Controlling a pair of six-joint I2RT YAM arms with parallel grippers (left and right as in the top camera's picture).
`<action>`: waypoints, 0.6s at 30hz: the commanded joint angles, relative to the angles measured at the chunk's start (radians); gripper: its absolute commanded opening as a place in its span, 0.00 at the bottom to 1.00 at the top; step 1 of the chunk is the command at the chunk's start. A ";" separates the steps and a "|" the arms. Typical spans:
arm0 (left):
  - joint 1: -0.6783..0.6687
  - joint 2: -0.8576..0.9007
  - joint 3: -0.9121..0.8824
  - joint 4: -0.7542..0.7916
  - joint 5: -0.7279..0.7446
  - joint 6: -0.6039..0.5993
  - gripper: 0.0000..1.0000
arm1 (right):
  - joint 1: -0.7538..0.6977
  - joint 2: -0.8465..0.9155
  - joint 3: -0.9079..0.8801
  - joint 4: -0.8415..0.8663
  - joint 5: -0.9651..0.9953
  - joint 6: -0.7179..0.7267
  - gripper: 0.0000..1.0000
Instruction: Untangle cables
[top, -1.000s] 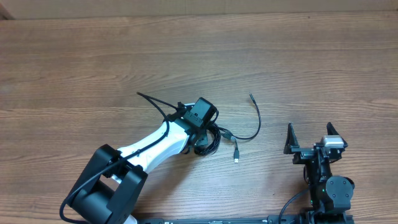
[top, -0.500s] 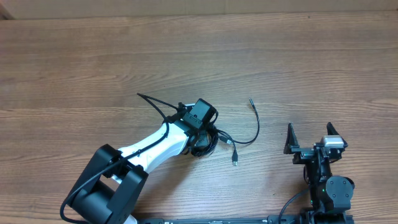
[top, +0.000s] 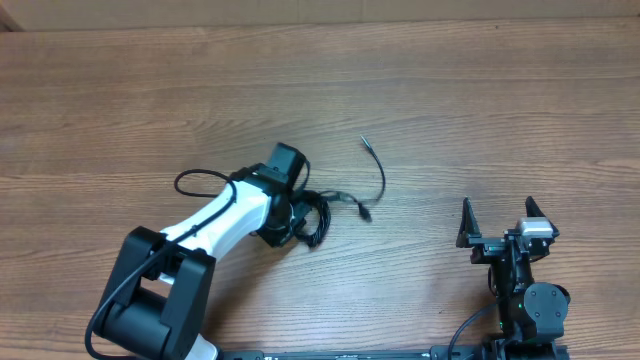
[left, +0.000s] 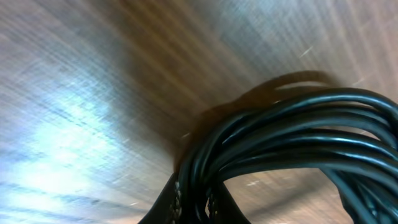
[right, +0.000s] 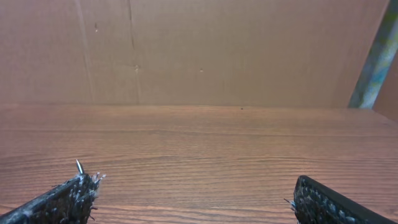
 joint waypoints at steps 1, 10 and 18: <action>0.018 0.016 -0.004 0.032 0.118 0.070 0.08 | 0.001 -0.009 -0.011 0.003 0.002 -0.005 1.00; 0.032 0.016 0.290 -0.254 0.062 0.639 0.95 | 0.001 -0.009 -0.011 0.003 0.002 -0.005 1.00; 0.032 0.016 0.493 -0.394 -0.070 1.263 0.92 | 0.001 -0.009 -0.011 0.003 0.002 -0.005 1.00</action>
